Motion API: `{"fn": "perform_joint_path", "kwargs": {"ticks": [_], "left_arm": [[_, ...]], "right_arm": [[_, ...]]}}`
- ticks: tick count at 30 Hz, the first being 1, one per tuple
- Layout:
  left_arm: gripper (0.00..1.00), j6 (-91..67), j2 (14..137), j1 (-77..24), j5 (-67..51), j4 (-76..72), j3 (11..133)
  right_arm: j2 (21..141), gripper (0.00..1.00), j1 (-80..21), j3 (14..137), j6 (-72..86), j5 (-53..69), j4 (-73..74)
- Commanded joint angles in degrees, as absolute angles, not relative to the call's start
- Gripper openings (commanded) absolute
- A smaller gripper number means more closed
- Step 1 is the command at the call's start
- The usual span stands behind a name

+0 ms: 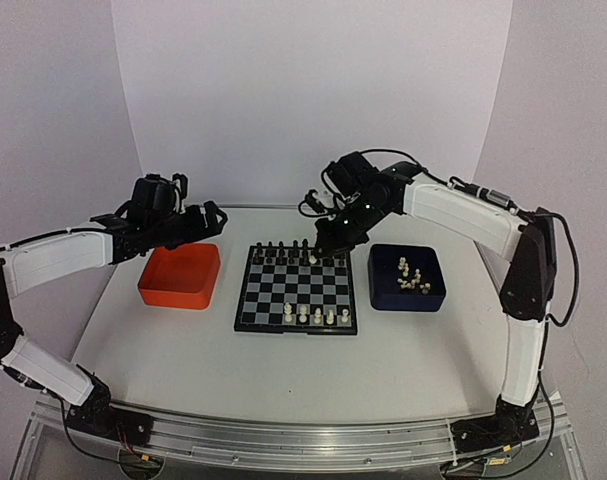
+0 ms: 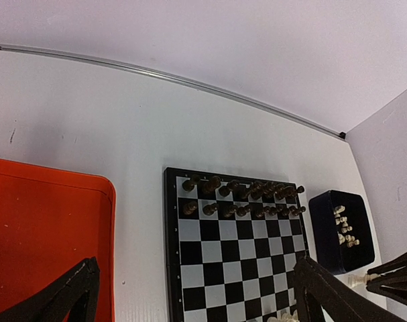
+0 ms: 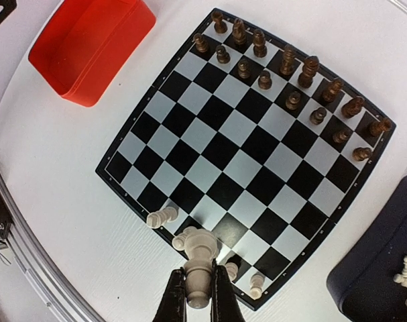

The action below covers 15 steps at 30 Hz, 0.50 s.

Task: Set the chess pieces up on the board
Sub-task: Pick up the chess piece from the storage box, then place the chess piece on the chessboard.

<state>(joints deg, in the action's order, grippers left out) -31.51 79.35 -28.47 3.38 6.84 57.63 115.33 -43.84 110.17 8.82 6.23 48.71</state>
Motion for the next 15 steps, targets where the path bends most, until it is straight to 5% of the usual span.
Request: {"fn": "perform_joint_path", "kwargs": {"ticks": [1, 15], "left_arm": [[1.0, -31.99, 76.18, -27.68, 5.34, 7.96, 56.38], [1.0, -35.7, 75.31, -24.0, 4.99, 10.21, 54.52]], "right_arm": [[119.79, 0.0, -46.6, 115.73, 9.25, 8.66, 50.9], [134.8, 0.0, -55.1, 132.47, 3.51, 3.12, 59.58]]}}
